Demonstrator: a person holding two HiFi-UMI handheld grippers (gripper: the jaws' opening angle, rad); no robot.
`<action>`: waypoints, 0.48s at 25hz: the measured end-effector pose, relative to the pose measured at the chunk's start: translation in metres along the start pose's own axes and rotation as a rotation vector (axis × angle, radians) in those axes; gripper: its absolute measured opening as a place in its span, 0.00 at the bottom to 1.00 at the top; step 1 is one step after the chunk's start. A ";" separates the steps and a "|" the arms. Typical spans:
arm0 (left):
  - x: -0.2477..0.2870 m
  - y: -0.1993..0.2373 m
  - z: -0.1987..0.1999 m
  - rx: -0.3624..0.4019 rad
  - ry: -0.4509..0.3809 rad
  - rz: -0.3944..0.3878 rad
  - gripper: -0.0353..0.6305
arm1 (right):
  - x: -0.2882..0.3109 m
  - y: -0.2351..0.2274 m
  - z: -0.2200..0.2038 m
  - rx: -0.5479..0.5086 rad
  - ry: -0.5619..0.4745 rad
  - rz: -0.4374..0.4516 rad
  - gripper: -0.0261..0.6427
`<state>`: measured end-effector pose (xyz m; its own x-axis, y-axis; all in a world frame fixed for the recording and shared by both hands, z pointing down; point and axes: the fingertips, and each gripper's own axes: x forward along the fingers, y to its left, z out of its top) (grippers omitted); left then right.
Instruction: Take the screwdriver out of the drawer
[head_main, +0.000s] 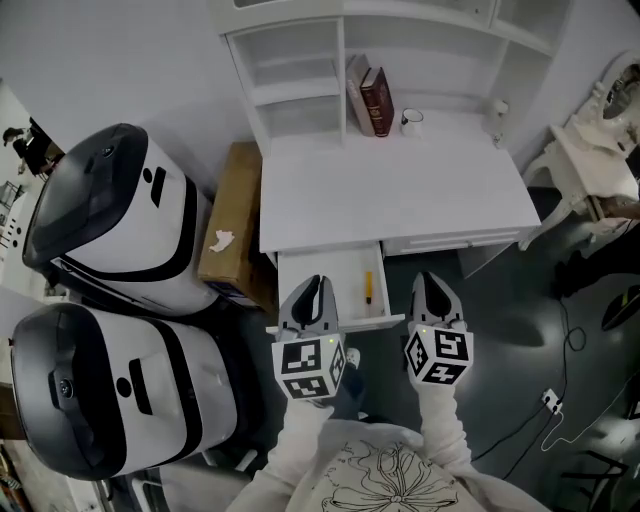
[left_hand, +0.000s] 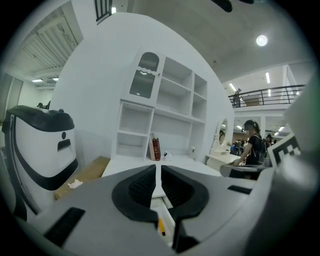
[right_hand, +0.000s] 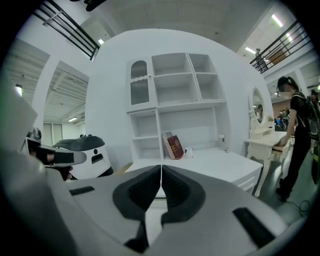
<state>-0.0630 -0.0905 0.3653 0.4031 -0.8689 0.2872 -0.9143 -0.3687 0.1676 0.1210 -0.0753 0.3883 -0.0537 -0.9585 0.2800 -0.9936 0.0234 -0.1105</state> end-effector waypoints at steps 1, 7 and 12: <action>0.009 0.003 0.000 -0.002 0.009 -0.005 0.07 | 0.009 -0.002 0.001 0.001 0.005 -0.006 0.05; 0.064 0.016 -0.009 -0.013 0.083 -0.037 0.07 | 0.061 -0.013 0.003 0.012 0.031 -0.040 0.05; 0.103 0.019 -0.027 0.000 0.170 -0.097 0.16 | 0.100 -0.019 -0.006 0.016 0.064 -0.065 0.05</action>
<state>-0.0384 -0.1780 0.4233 0.4903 -0.7610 0.4248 -0.8708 -0.4479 0.2027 0.1339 -0.1698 0.4236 0.0044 -0.9376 0.3478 -0.9935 -0.0437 -0.1053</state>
